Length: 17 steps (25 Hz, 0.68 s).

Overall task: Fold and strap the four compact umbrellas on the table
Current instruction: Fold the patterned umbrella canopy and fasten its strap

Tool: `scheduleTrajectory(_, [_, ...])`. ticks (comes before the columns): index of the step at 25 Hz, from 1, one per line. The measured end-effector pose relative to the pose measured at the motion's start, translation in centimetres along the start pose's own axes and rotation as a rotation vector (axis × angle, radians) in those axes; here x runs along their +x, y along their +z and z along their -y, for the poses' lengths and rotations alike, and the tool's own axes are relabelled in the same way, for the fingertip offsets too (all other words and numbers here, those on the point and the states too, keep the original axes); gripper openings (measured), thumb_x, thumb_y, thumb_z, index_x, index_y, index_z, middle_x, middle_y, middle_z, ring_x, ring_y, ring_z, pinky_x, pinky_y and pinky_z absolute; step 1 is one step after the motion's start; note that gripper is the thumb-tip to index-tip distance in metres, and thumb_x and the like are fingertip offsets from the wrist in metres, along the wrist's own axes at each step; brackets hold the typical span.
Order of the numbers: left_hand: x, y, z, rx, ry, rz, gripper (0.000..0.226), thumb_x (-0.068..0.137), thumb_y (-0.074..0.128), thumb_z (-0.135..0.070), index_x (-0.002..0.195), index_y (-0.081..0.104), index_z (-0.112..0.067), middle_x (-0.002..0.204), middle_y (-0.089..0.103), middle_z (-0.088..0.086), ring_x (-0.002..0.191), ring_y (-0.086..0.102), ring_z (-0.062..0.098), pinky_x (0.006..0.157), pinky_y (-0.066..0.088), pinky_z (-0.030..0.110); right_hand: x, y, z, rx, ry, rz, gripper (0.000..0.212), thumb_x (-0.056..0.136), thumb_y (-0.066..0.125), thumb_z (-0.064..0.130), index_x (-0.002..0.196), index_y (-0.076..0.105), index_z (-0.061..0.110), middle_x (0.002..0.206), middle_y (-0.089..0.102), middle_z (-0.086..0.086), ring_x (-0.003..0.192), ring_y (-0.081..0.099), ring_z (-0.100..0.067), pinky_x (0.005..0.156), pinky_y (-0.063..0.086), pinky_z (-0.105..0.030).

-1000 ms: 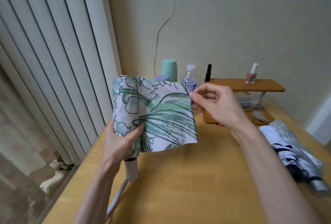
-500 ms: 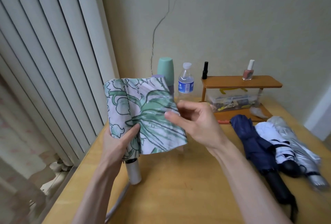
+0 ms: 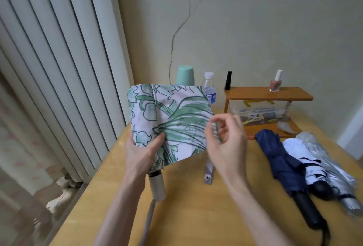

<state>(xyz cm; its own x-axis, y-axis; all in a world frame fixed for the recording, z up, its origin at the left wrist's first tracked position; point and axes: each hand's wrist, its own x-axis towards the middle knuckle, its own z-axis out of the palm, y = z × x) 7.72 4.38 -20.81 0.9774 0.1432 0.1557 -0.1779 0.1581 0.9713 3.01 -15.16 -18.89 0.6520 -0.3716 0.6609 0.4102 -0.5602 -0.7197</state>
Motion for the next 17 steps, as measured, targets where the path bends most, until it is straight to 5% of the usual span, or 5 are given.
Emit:
scheduleTrajectory(4, [-0.9, 1.9, -0.7, -0.028, 0.028, -0.124, 0.058, 0.082, 0.091, -0.023, 0.133, 0.063, -0.020, 0.110, 0.079, 0.001, 0.094, 0.078, 0.014, 0.078, 0.065, 0.030, -4.4, 2.4, 2.0, -0.049, -0.105, 0.536, 0.058, 0.084, 0.075, 0.028, 0.138, 0.053, 0.030, 0.118, 0.048, 0.013, 0.103, 0.055, 0.000, 0.084, 0.045, -0.011])
scheduleTrajectory(7, [-1.7, 2.8, -0.7, -0.185, 0.015, -0.055, 0.082, 0.083, 0.089, -0.042, 0.152, 0.048, -0.027, 0.129, 0.074, -0.004, 0.115, 0.073, 0.014, 0.101, 0.060, 0.043, -4.6, 2.4, 1.1, -0.058, -0.005, 0.664, 0.089, 0.079, 0.078, 0.024, 0.153, 0.032, 0.046, 0.134, 0.037, 0.014, 0.115, 0.050, 0.003, 0.098, 0.047, -0.021])
scheduleTrajectory(10, [-2.0, 3.6, -0.4, -0.405, -0.025, 0.097, 0.075, 0.099, 0.072, -0.041, 0.162, 0.032, -0.038, 0.147, 0.065, -0.005, 0.132, 0.065, 0.018, 0.114, 0.048, 0.050, -4.7, 2.2, 0.2, 0.099, 0.086, 0.707, 0.092, 0.092, 0.069, 0.008, 0.158, 0.024, 0.054, 0.153, 0.047, 0.022, 0.136, 0.048, 0.004, 0.109, 0.043, -0.020])
scheduleTrajectory(12, [-1.8, 4.3, -0.3, -0.416, -0.021, 0.167, 0.061, 0.106, 0.064, -0.031, 0.159, 0.035, -0.038, 0.149, 0.063, -0.004, 0.135, 0.062, 0.022, 0.117, 0.046, 0.054, -4.7, 1.9, 0.0, 0.176, 0.141, 0.615, 0.086, 0.096, 0.064, -0.002, 0.158, 0.031, 0.048, 0.148, 0.054, 0.027, 0.134, 0.052, 0.009, 0.105, 0.044, -0.014])
scheduleTrajectory(17, [-1.4, 5.7, -0.8, -0.445, -0.087, 0.187, 0.075, 0.088, 0.081, -0.020, 0.151, 0.038, -0.018, 0.132, 0.074, 0.004, 0.123, 0.070, 0.029, 0.103, 0.058, 0.051, -5.3, -0.4, -1.6, 0.198, 0.223, 0.500, 0.078, 0.092, 0.065, -0.011, 0.158, 0.043, 0.024, 0.153, 0.056, 0.014, 0.140, 0.051, 0.000, 0.115, 0.043, -0.022])
